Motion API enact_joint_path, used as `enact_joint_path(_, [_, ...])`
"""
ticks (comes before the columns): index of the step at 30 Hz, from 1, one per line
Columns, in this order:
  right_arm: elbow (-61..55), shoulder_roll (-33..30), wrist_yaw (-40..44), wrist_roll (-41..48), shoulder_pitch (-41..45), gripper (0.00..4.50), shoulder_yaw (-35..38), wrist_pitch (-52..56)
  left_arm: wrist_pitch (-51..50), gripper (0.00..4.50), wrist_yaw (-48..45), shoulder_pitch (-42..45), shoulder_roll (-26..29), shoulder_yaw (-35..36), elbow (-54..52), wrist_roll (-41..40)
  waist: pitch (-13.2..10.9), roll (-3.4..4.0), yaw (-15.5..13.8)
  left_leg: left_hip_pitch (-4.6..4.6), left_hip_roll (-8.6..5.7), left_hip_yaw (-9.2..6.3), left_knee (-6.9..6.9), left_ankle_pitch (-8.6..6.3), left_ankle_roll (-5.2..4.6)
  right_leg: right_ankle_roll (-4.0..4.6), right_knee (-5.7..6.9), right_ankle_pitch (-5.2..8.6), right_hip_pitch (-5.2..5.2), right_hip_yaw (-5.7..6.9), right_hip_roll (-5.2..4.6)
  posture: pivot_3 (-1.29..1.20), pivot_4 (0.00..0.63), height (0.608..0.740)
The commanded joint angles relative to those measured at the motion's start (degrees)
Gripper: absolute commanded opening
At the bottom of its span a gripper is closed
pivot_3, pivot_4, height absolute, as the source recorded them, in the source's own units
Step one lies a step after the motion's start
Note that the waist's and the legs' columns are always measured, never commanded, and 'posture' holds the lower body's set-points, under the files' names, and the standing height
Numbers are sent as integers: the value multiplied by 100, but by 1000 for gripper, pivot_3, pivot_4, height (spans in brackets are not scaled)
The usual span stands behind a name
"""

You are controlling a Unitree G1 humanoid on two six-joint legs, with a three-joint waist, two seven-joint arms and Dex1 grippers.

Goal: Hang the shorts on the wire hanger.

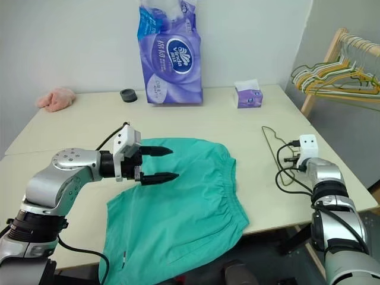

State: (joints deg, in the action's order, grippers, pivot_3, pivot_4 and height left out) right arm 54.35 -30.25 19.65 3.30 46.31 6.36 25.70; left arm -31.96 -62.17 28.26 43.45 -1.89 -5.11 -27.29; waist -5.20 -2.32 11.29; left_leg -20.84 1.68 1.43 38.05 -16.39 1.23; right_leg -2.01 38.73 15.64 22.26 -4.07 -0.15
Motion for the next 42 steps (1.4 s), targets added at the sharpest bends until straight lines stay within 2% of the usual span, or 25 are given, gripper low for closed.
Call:
enact_joint_path(1, [-1040, -172, 379, -62, -197, 12, -190, 109, 22, 4500, 140, 189, -38, 250, 51, -39, -14, 23, 5, -3, 0, -2, -2, 0, 0, -1, -1, 1, 3, 1, 1, -179, 66, 740])
enact_joint_path(6, [-1697, -289, 576, -17, -608, 12, -221, 250, -134, 4500, -10, 144, -32, 194, -67, -176, -27, 44, 42, -5, 1, 1, -8, 0, 1, -2, -1, 3, 8, -3, 1, -179, 66, 740])
enact_joint_path(7, [-1763, -292, 542, 5, -652, 448, -174, 245, -147, 4500, -48, 129, -23, 170, -95, -179, -27, 44, 41, -5, 1, 1, -8, -1, 1, -3, -1, 3, 8, -4, 0, -179, 66, 740])
enact_joint_path(9, [-1869, -287, 488, 44, -698, 1004, -111, 280, -150, 4500, -105, 116, -11, 137, -118, -164, -28, 44, 42, -5, 0, 1, -6, -1, 1, -6, 0, 5, 8, -4, 0, -187, 67, 740])
enact_joint_path(14, [-1991, -237, 335, 114, -718, 2739, 31, 470, -149, 4500, -120, 138, -43, 113, -101, -110, -29, 46, 65, -3, 0, 2, -5, 0, 0, -8, 3, 5, 8, -3, 0, -194, 68, 740])
enact_joint_path(19, [-1522, -25, -72, 268, -458, 4437, 369, 979, -121, 4500, -160, 180, -67, 37, -73, -65, -29, 46, 128, -4, -1, 2, -5, 0, 0, -7, 3, 5, 8, -4, 0, -196, 68, 740])
enact_joint_path(20, [-1428, 2, -75, 264, -411, 4491, 352, 985, -116, 4500, -163, 189, -69, 23, -65, -61, -29, 46, 136, -4, -1, 3, -5, -1, 0, -7, 3, 5, 8, -5, -1, -197, 68, 740])
enact_joint_path(26, [-581, 118, -92, 155, -31, 4491, 205, 797, -66, 4500, -177, 195, -89, -24, -41, -23, -28, 46, 185, -3, 0, 3, -7, -1, 0, -7, 1, 5, 7, -4, 2, -195, 64, 740])
enact_joint_path(27, [-388, 133, -65, 176, 58, 4317, 219, 846, -59, 4500, -177, 189, -94, -29, -47, -19, -28, 46, 193, -2, 0, 3, -7, -1, 0, -7, 1, 5, 7, -4, 3, -195, 64, 740])
enact_joint_path(30, [165, 106, 128, 104, 244, 3575, 114, 891, -45, 4500, -183, 186, -106, -35, -48, -10, -27, 44, 228, -2, -1, 2, -6, -1, 0, -7, 0, 5, 5, -4, 3, -192, 62, 740])
enact_joint_path(34, [575, 51, 336, -245, 285, 2185, -312, 738, -22, 4500, -183, 165, -101, -25, -52, 4, -20, 34, 251, -2, 0, -3, -6, -1, 0, -6, -5, 5, 1, 0, 3, -187, 62, 740])
enact_joint_path(40, [845, 85, -82, -224, 319, 88, -248, 538, -20, 4500, -130, 75, -105, 17, -114, 2, 7, -7, 191, -1, -1, -12, -4, -1, 0, -8, -9, 5, -9, 7, -2, -178, 62, 740])
enact_joint_path(42, [887, 69, -288, -151, 358, 13, -129, 380, -27, 4500, -105, 47, -101, 38, -126, -6, 11, -13, 157, 0, 0, -11, -3, -1, 0, -8, -10, 4, -10, 7, -2, -178, 63, 740])
